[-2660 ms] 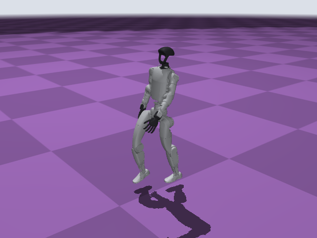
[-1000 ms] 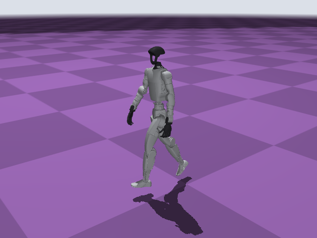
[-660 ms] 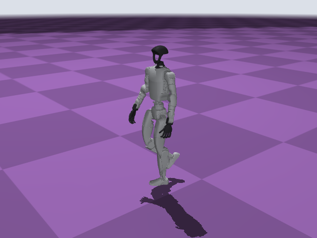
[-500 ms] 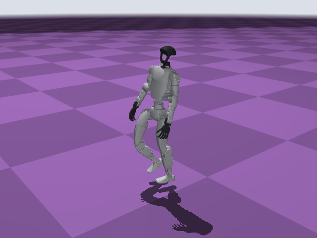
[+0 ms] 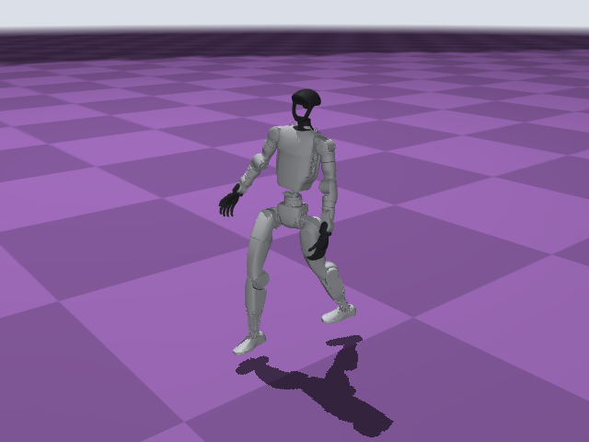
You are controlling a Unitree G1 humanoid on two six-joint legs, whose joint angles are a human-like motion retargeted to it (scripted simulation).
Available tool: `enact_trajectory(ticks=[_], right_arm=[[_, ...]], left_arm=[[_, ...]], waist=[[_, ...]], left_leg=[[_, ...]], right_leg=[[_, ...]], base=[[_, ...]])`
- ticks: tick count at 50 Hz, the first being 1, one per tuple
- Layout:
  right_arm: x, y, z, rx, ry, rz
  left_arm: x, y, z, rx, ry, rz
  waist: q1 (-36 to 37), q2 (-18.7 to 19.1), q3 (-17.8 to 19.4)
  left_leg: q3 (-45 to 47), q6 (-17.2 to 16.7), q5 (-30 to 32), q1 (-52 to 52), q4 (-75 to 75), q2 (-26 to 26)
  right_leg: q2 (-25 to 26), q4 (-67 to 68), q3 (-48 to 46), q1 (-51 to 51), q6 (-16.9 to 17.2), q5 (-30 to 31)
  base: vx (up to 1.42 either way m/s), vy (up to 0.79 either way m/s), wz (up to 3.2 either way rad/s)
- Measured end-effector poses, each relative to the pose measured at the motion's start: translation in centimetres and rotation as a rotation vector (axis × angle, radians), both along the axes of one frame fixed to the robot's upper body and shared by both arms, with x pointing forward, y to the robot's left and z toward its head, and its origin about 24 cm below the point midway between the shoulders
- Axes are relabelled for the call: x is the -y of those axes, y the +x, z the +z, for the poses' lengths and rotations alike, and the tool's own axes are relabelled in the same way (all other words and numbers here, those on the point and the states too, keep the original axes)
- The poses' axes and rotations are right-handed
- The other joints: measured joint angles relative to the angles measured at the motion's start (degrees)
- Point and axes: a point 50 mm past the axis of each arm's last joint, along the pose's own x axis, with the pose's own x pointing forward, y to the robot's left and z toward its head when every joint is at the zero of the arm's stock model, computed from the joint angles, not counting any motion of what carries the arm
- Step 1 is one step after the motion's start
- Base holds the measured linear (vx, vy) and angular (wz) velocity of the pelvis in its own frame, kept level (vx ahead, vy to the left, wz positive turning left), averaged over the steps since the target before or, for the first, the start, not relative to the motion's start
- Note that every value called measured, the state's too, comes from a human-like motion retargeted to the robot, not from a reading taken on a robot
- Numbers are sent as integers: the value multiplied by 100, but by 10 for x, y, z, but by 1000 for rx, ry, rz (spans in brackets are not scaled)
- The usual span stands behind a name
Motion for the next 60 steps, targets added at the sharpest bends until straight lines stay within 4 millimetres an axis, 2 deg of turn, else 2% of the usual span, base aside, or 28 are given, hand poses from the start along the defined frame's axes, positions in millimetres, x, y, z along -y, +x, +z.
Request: enact_trajectory(ticks=[5, 8, 12, 14, 17, 20, 23, 25, 28, 32, 40, 45, 52, 56, 60], right_arm=[[-1, 28, 4, 50, -37, 204], [-8, 44, 5, 75, -37, 308], [-25, 55, 0, 79, 5, 400], [-36, 54, -5, 63, 40, 436], [-52, 50, -12, 28, 92, 486], [-64, 48, -18, -5, 131, 532], [-73, 49, -22, -35, 149, 571], [-78, 51, -24, -52, 155, 595], [-85, 58, -25, -70, 160, 632], [-94, 68, -26, -78, 176, 694], [-105, 85, -25, -47, 216, 783], [-99, 85, -23, -38, 218, 760], [-84, 77, -21, -64, 206, 709], [-77, 79, -18, -77, 187, 703], [-75, 88, -16, -64, 162, 710]], left_arm=[[13, -4, -4, -7, -37, -51], [20, -6, -5, -8, -81, -74], [23, -13, -5, -16, -131, -84], [22, -17, -4, -28, -143, -83], [17, -23, -4, -50, -144, -79], [12, -25, -3, -69, -131, -80], [9, -24, -3, -84, -113, -87], [8, -24, -3, -93, -102, -96], [9, -25, -3, -106, -94, -116], [8, -29, -4, -129, -88, -147], [-4, -44, -3, -192, -39, -142], [-13, -53, -2, -222, 3, -73], [-12, -67, -3, -270, 3, 5], [-4, -76, -5, -299, -19, 21], [3, -82, -7, -310, -38, 22]], waist=[[124, 522, 70], [201, 674, 117], [365, 518, 149], [437, 308, 126], [482, -38, 59], [512, -341, 13], [630, -553, 28], [761, -635, 55], [1019, -664, 103], [1376, -610, 113], [1945, -390, 2], [2118, -226, -18], [2112, -56, -42], [2106, 9, 16], [2140, -25, 144]], left_leg=[[-88, -91, 256, -356, 13, 229], [-105, -229, 792, -591, 201, 171], [161, -339, 1648, -1019, 1018, -262], [553, -273, 1799, -1427, 1823, -553], [1462, 80, 1519, -2270, 3254, -764], [2475, 665, 829, -3117, 4482, -611], [3098, 1151, 217, -3735, 5172, -458], [3260, 1331, -5, -4064, 5354, -466], [3225, 1374, -44, -4417, 5170, -573], [3127, 1289, 209, -4626, 4320, -570], [3319, 1093, 1409, -4300, 1873, -139], [3763, 947, 2083, -3948, 777, 105], [4503, 822, 2527, -3859, 286, 244], [4314, 830, 2574, -3937, 258, 166], [4071, 820, 2267, -4046, 261, 7]], right_leg=[[86, 983, -150, -741, -76, -738], [205, 819, -67, -712, -93, -956], [297, 210, 310, -223, -187, -980], [253, -66, 532, 103, -202, -941], [118, -386, 772, 613, -139, -953], [-6, -618, 896, 1155, -14, -1039], [-52, -765, 1026, 1726, 74, -1163], [-31, -811, 1148, 2090, 98, -1248], [66, -779, 1370, 2583, 110, -1382], [223, -601, 1673, 3140, 128, -1557], [498, -275, 2115, 4152, 283, -1773], [633, -153, 2233, 4676, 377, -1787], [678, -176, 2280, 4971, 469, -1781], [608, -244, 2338, 4934, 459, -1781], [460, -358, 2384, 4812, 464, -1710]], base=[[48, -14, 3], [49, -17, -24], [50, -19, -55], [50, -19, -57], [48, -16, -37], [45, -13, -29], [42, -10, -50], [39, -7, -75], [37, -5, -96], [35, -2, -105], [36, 3, -78], [37, 8, -27], [35, 11, 6], [35, 12, 1], [38, 12, -8]])
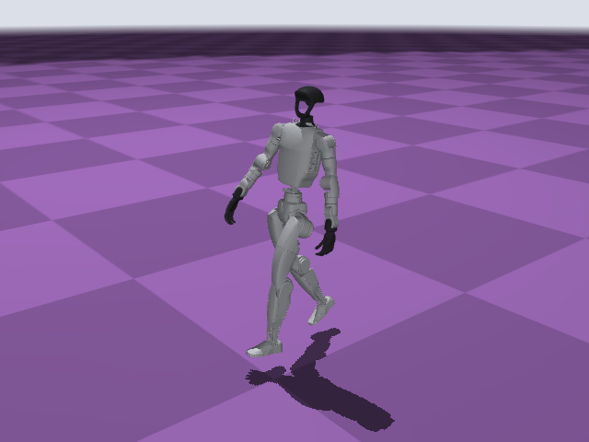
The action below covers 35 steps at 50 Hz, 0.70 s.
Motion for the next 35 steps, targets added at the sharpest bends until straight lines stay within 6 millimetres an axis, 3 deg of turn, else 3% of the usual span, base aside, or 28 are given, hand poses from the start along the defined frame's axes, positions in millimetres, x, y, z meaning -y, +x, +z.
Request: enact_trajectory(ticks=[5, 8, 12, 15, 18, 20, 22, 23, 27, 32, 35], right_arm=[[-10, 21, 4, 65, 2, 36], [-21, 29, 5, 100, 20, 77], [-34, 32, 4, 124, 52, 125], [-38, 27, 2, 118, 56, 135], [-38, 14, -3, 93, 42, 105], [-35, 3, -6, 65, 26, 82], [-31, -7, -9, 33, 12, 63], [-30, -14, -11, 13, 9, 56], [-29, -50, -19, -104, 21, 51], [-23, -86, -22, -248, 51, 45], [-16, -98, -21, -295, 62, 19]], left_arm=[[0, 8, 0, 48, -4, 1], [-6, 15, 3, 93, 8, 4], [-15, 26, 6, 141, 30, -1], [-20, 31, 7, 146, 52, -13], [-24, 37, 8, 123, 84, -45], [-26, 46, 8, 115, 107, -73], [-29, 63, 11, 132, 131, -112], [-30, 73, 12, 148, 143, -134], [-31, 118, 21, 250, 181, -232], [-21, 179, 39, 410, 184, -341], [-9, 205, 47, 490, 153, -398]], waist=[[99, -252, 278], [184, -400, 445], [225, -361, 563], [103, -232, 455], [-169, -79, 271], [-373, -8, 196], [-619, 8, 172], [-762, 3, 156], [-1296, -109, 50], [-1672, -326, -43], [-1812, -402, -153]], left_leg=[[80, -52, -566, -183, -35, -209], [115, -69, -763, -138, -136, -257], [-2, -115, -909, 252, -421, -92], [-131, -174, -991, 552, -634, 131], [-269, -288, -1100, 855, -789, 348], [-356, -373, -1196, 1078, -823, 434], [-489, -469, -1299, 1273, -782, 457], [-583, -524, -1349, 1360, -740, 460], [-999, -727, -1549, 1689, -513, 423], [-1361, -850, -1809, 2250, -353, 303], [-1528, -827, -1949, 2632, -362, 268]], right_leg=[[-230, -117, 50, -254, 175, 334], [-247, 73, 169, -467, 412, 889], [96, 1183, 225, -1079, 797, 1945], [336, 2554, -253, -1981, 919, 2552], [271, 3794, -1012, -2918, 436, 1961], [-191, 4431, -1819, -3412, -167, 1531], [-668, 4866, -2475, -3767, -672, 1008], [-719, 4973, -2591, -3924, -762, 784], [-462, 4846, -2462, -4479, -570, 562], [-843, 3989, -2854, -4713, -523, 690], [-956, 3045, -3094, -4666, -440, 1040]], base=[[43, 12, -6], [49, 12, -9], [52, 12, -9], [50, 11, 2], [47, 11, 16], [45, 11, 29], [43, 9, 58], [42, 4, 87], [41, 0, 107], [42, -2, 87], [43, -6, 64]])
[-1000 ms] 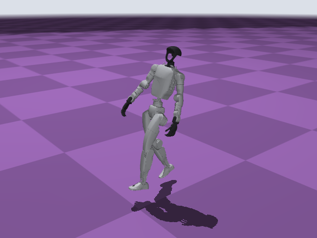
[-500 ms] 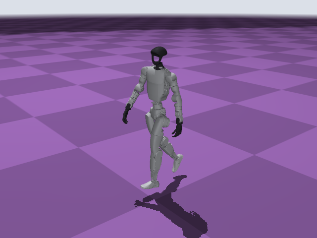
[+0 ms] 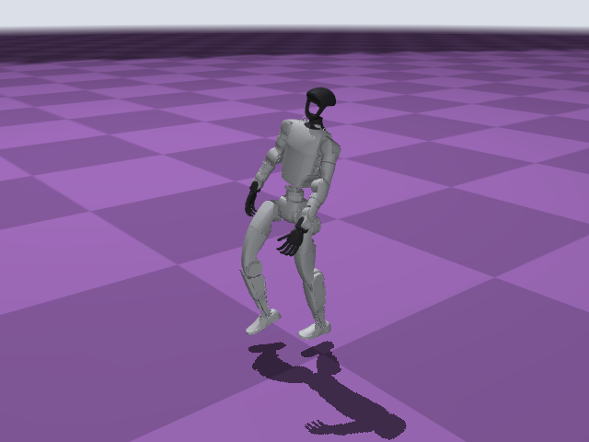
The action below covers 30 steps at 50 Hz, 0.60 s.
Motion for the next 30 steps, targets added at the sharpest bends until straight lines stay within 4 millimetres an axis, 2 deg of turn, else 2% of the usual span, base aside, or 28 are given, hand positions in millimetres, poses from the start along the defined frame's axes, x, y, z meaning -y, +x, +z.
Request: enact_trajectory(ticks=[3, 7, 11, 16, 18, 21, 24, 30], right_arm=[[12, -1, 3, 5, -26, -56], [31, 9, 10, 56, -91, -154], [43, 25, 15, 115, -133, -220], [47, 42, 20, 176, -129, -245], [46, 45, 20, 193, -122, -250], [43, 49, 20, 217, -110, -252], [39, 52, 19, 234, -98, -233], [30, 59, 18, 263, -80, -133]], left_arm=[[12, 14, 5, 43, -41, -46], [22, 15, 5, 70, -115, -37], [23, 4, 0, 55, -184, 40], [19, -19, -10, -5, -250, 153], [18, -28, -14, -37, -261, 186], [17, -35, -18, -74, -259, 204], [18, -35, -19, -84, -254, 198], [22, -35, -19, -48, -260, 193]], waist=[[-135, -24, -113], [-369, -108, -184], [-540, -220, -114], [-685, -224, -30], [-729, -162, -15], [-781, 24, 44], [-835, 209, 137], [-807, 438, 363]], left_leg=[[-144, 44, -131, 353, -6, -26], [-456, 162, -270, 771, 91, -175], [-759, 302, -395, 1137, 262, -356], [-1063, 409, -551, 1348, 398, -375], [-1177, 410, -588, 1349, 385, -280], [-1328, 340, -581, 1275, 297, -2], [-1498, 248, -449, 1133, 224, 288], [-1585, 22, 356, 691, 495, 556]], right_leg=[[-64, -1179, -328, 184, 69, 219], [-32, -2858, -143, 530, 241, 1054], [-148, -3843, 245, 781, 461, 1766], [-198, -3962, 994, 756, 603, 1894], [-182, -3741, 1070, 664, 528, 1744], [-123, -3180, 836, 413, 330, 940], [-60, -2696, 614, 141, 188, 405], [162, -2569, 502, 1, 212, -146]], base=[[44, -8, 56], [45, -11, 65], [46, -13, 58], [44, -16, 56], [42, -20, 58], [42, -24, 54], [43, -30, 52], [44, -35, 16]])
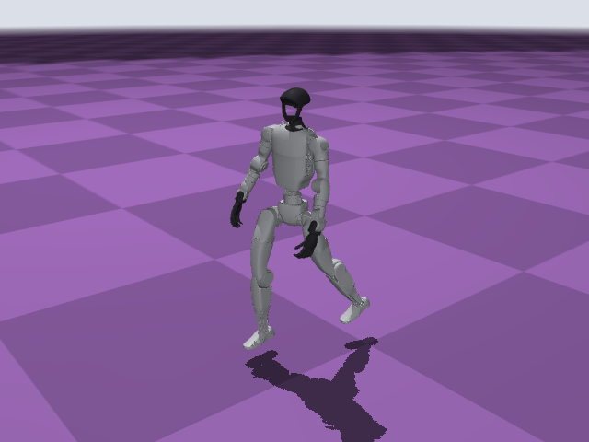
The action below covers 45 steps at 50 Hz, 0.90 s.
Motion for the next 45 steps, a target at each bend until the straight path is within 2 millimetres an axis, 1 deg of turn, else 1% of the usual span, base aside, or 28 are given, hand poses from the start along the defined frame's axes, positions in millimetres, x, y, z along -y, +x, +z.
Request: enact_trajectory(ticks=[3, 5, 6, 8, 10, 15, 18, 22, 27, 31, 35, 38, 42, 45], right_arm=[[-1, 8, 2, 20, -15, 59], [-2, 12, 4, 35, -28, 91], [-2, 15, 4, 44, -34, 102], [-3, 21, 6, 65, -46, 122], [-3, 30, 9, 91, -55, 135], [-12, 51, 13, 150, -45, 163], [-21, 61, 13, 170, -23, 191], [-35, 71, 11, 169, 6, 241], [-45, 75, 9, 143, 29, 299], [-45, 70, 7, 122, 41, 321], [-41, 61, 5, 96, 49, 325], [-35, 53, 4, 68, 46, 316], [-26, 40, 2, 25, 30, 296], [-19, 37, 2, 5, 10, 279]], left_arm=[[0, -9, -3, -1, -1, 20], [0, -21, -7, -23, 3, 32], [-1, -29, -9, -43, 6, 38], [-3, -47, -14, -89, 10, 48], [-4, -65, -18, -142, 11, 55], [-6, -112, -25, -285, 5, 55], [-5, -133, -27, -351, 1, 44], [-4, -151, -29, -411, 3, 28], [-3, -160, -30, -450, 16, 19], [-4, -158, -30, -456, 32, 17], [-8, -150, -29, -433, 52, 23], [-12, -141, -28, -404, 66, 36], [-17, -133, -26, -374, 83, 59], [-19, -127, -25, -360, 92, 72]], waist=[[138, -71, 112], [257, -192, 150], [321, -268, 150], [442, -422, 128], [548, -543, 70], [774, -743, -101], [992, -765, -147], [1402, -722, -115], [1887, -537, -82], [2122, -284, -124], [2236, -29, -180], [2261, 99, -201], [2256, 180, -225], [2242, 212, -187]], left_leg=[[238, -23, 548, -242, 570, -214], [512, 36, 766, -454, 1161, -461], [698, 104, 761, -610, 1543, -599], [1115, 285, 626, -975, 2352, -849], [1582, 527, 307, -1435, 3181, -1007], [2494, 1132, -479, -2472, 4468, -1116], [2694, 1267, -633, -2940, 4611, -1170], [2713, 1218, -542, -3281, 4170, -1232], [2547, 1103, -161, -3361, 2989, -1182], [2373, 1062, 274, -3226, 1844, -1051], [2395, 1008, 735, -3060, 863, -882], [2589, 946, 1023, -3008, 405, -783], [2932, 887, 1295, -3073, 112, -693], [3125, 853, 1491, -3194, 19, -652]], right_leg=[[86, -310, 226, 276, 153, -51], [91, -517, 427, 537, 249, -39], [75, -599, 539, 673, 277, -30], [35, -739, 740, 939, 317, -32], [12, -835, 901, 1171, 318, -62], [62, -957, 1272, 1811, 184, -188], [191, -992, 1536, 2247, 167, -265], [373, -1010, 1933, 2908, 245, -406], [572, -904, 2377, 3676, 349, -587], [784, -638, 2637, 4124, 419, -654], [1002, -363, 2794, 4470, 515, -687], [1102, -283, 2869, 4695, 570, -710], [1144, -304, 2974, 4900, 621, -729], [1141, -358, 3086, 4961, 647, -733]], base=[[47, -34, -39], [48, -30, -65], [48, -27, -76], [46, -24, -82], [45, -20, -82], [41, -16, -82], [39, -13, -102], [38, -9, -120], [37, -3, -109], [37, 1, -72], [37, 4, -39], [36, 5, -18], [36, 5, -11], [35, 6, -12]])
